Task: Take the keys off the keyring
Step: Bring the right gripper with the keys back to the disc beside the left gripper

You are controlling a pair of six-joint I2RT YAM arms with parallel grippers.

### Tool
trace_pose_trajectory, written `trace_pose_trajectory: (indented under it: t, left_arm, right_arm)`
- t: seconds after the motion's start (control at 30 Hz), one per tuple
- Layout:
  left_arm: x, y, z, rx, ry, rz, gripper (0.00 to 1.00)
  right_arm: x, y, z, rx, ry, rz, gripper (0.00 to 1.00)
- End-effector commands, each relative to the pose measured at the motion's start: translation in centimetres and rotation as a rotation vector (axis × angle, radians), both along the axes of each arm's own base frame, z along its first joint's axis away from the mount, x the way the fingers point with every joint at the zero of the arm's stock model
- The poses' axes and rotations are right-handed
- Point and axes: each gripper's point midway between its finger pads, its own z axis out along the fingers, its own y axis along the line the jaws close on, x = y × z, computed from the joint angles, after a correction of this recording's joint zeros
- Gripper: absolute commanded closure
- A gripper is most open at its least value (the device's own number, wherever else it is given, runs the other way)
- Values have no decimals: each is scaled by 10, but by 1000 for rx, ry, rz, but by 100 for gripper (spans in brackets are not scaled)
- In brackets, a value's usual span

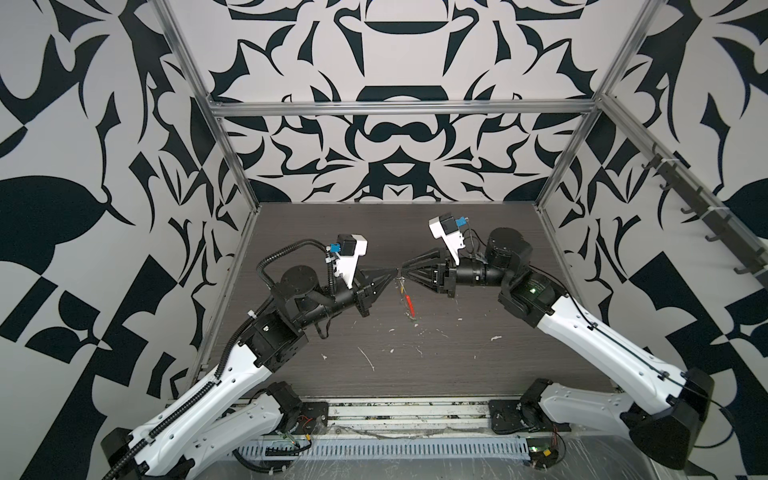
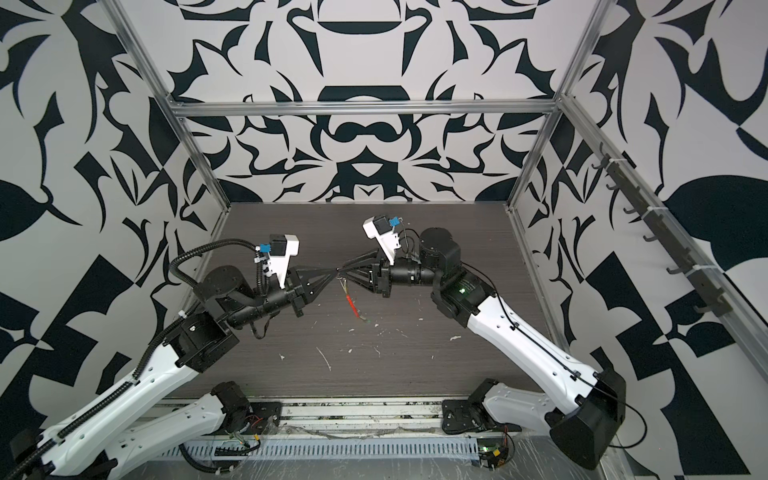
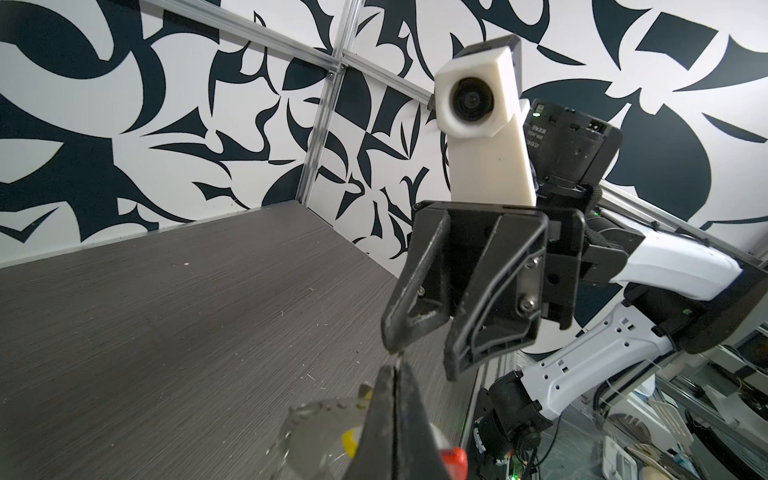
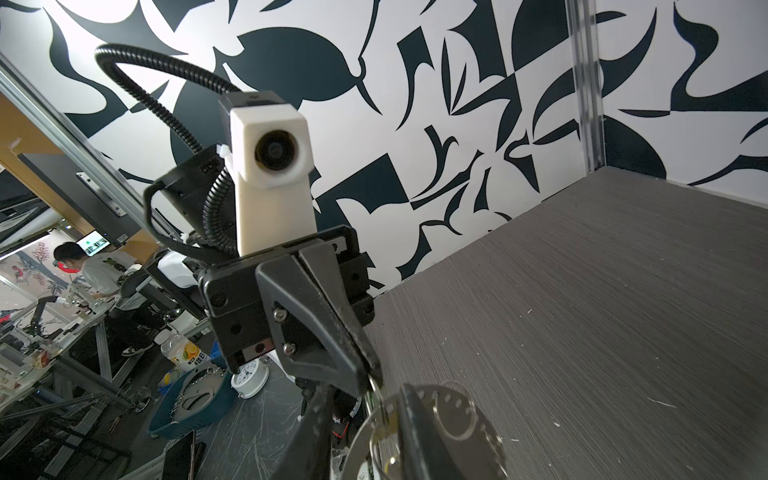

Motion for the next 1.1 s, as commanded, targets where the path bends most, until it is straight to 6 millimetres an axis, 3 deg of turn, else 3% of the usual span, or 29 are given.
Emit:
trace_pose_trajectory:
  t: [0.0, 0.1, 0.27, 0.47, 0.7, 0.83, 1.07]
  left_arm:
    - [-5, 5, 30, -68, -65, -4, 100]
    - [-6, 3, 30, -69, -61, -13, 100]
    - [-7, 4, 33, -76, -68, -16, 100]
    - [-7, 2, 31, -65, -56, -24, 100]
    - [-7, 2, 26, -23, -20, -24, 100]
    - [-10, 5, 24, 21, -14, -22, 86]
    - [-15, 8, 17, 137, 32, -39, 76]
  right_arm:
    - [-5, 0, 20, 48, -49, 26, 72]
    - [-5, 1, 20, 48, -47, 33, 80]
    - [-4, 3, 15, 39, -32, 39, 79]
    - [-3, 3, 17, 40, -34, 31, 100]
    - [-3, 3, 15, 16, -42, 29, 100]
    - [-5, 3, 15, 1, -48, 41, 100]
    - [-6, 4, 13, -20, -56, 58, 100]
